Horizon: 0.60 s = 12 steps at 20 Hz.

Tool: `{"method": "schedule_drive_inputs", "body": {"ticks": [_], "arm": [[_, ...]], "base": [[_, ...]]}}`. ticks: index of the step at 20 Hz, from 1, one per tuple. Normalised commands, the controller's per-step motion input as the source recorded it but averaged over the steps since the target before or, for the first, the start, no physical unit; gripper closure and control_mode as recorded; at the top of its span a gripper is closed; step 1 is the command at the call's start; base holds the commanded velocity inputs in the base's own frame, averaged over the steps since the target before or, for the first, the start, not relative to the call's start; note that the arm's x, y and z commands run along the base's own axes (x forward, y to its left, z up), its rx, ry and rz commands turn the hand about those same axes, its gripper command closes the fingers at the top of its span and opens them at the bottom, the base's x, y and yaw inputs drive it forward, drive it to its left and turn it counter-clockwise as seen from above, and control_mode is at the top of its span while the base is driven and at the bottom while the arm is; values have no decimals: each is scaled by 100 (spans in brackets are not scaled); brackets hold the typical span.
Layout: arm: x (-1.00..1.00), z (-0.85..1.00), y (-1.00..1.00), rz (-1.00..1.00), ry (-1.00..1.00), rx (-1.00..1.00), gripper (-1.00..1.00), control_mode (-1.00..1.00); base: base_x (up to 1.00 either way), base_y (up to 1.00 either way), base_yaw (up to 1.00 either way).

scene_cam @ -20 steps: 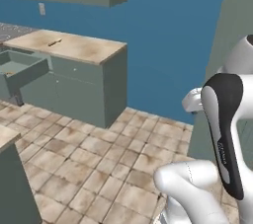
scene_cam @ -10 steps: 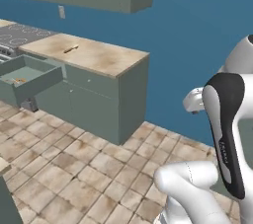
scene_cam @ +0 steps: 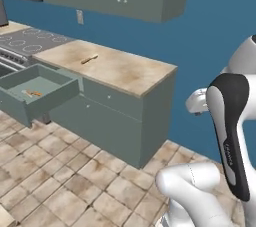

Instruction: Organize the utensils by type. Pick up the wooden spoons from the counter and place them in the open cabinet. Then pick up the metallic utensils from the counter and place them in the open drawer.

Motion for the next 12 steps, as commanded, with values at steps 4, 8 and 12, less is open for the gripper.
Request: {"method": "schedule_drive_inputs", "body": {"ticks": [4, 8, 12], "arm": [[0, 0, 0, 0, 0, 0, -100, 100], [0, 0, 0, 0, 0, 0, -100, 100], [0, 0, 0, 0, 0, 0, -100, 100]], "base": [[100, 45, -7], [100, 20, -11], [100, 1, -1]]}}
